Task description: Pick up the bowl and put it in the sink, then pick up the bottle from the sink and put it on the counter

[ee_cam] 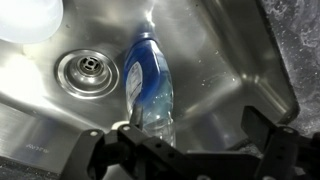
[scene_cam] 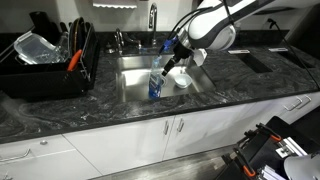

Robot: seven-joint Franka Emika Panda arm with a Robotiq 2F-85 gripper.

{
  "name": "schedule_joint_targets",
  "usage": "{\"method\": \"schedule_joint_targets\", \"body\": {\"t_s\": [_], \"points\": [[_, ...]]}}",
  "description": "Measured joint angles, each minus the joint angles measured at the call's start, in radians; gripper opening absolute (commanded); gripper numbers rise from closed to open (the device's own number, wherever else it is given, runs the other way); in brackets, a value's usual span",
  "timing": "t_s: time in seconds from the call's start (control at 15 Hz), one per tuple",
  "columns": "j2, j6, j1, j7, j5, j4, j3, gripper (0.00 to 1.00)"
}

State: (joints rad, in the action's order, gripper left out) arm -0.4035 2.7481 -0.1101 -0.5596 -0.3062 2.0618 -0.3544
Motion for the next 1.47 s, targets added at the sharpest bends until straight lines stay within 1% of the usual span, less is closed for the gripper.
{"method": "schedule_joint_targets", "body": {"t_s": [0.53,0.67,0.8,0.93,1.07,1.27,1.47], "points": [[0.004,0.0,0.003,0.012,0.003,0.002,0.003,1.0],[-0.002,0.015,0.026,0.072,0.038,0.002,0.025,1.0],[-0.022,0.085,0.091,0.207,0.127,0.001,0.091,1.0],[-0.057,0.175,0.181,0.363,0.235,-0.002,0.185,1.0],[-0.097,0.25,0.273,0.501,0.311,-0.012,0.278,1.0],[-0.153,0.294,0.395,0.642,0.359,-0.051,0.391,1.0],[-0.209,0.31,0.492,0.738,0.36,-0.103,0.474,1.0]]}}
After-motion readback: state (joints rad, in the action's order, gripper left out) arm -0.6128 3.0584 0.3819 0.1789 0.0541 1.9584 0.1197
